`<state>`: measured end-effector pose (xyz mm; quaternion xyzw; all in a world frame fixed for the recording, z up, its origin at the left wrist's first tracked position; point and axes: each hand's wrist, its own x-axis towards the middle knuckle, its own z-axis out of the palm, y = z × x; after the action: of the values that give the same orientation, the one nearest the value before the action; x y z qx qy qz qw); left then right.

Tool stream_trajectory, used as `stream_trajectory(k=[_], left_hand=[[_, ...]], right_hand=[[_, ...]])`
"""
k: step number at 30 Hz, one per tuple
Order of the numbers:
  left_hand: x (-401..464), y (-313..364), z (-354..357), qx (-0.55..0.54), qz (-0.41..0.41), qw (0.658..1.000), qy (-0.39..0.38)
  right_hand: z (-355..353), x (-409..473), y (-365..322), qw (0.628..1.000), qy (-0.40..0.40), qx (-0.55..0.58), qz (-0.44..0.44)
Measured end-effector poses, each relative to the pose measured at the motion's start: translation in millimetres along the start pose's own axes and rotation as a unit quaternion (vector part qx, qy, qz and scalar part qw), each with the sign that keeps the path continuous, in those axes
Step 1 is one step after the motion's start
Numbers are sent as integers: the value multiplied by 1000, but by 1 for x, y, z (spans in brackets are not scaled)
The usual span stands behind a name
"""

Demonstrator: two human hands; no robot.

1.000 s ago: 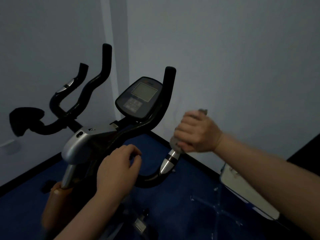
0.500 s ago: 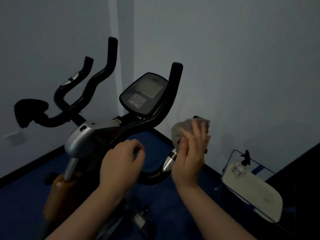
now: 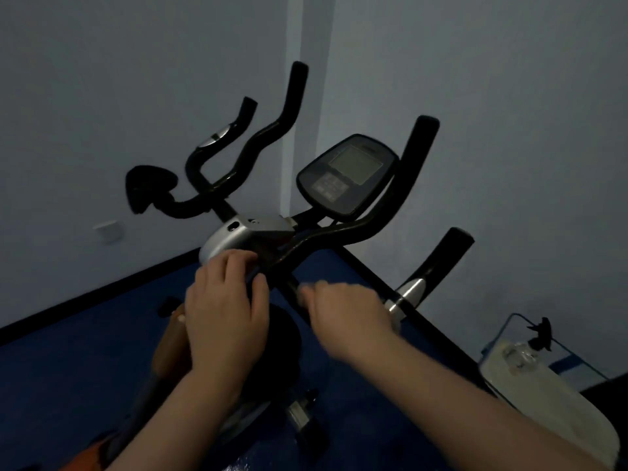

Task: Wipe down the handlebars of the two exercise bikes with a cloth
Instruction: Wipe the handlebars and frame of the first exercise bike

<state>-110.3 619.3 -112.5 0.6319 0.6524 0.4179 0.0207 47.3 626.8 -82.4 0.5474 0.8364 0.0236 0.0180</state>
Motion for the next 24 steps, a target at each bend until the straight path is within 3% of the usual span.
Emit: stream_trajectory(k=[2,6,10,12,17,22,24], left_hand=[[-2,-7,1,6,-27,999,-37],[-5,-9,7,-36,-28,999,9],[-6,-12,10,-44,-31,998,24],[-6,-11,10,-49,-29,998,33],[-5,-12,11,-62,-40,996,48],[-8,-12,12,-60,-47,995,68],[-9,-12,12,-56,-50,995,72]], right_hand=[[-6,4,9,999,-30,6,-29],[8,-26,20,999,-6,-19,-43],[1,22,10,989,-100,107,-14],[3,37,7,979,-87,182,-17],[11,-11,17,998,-30,38,-40],[1,27,12,986,-98,113,-69],[3,31,11,982,-85,163,-36]])
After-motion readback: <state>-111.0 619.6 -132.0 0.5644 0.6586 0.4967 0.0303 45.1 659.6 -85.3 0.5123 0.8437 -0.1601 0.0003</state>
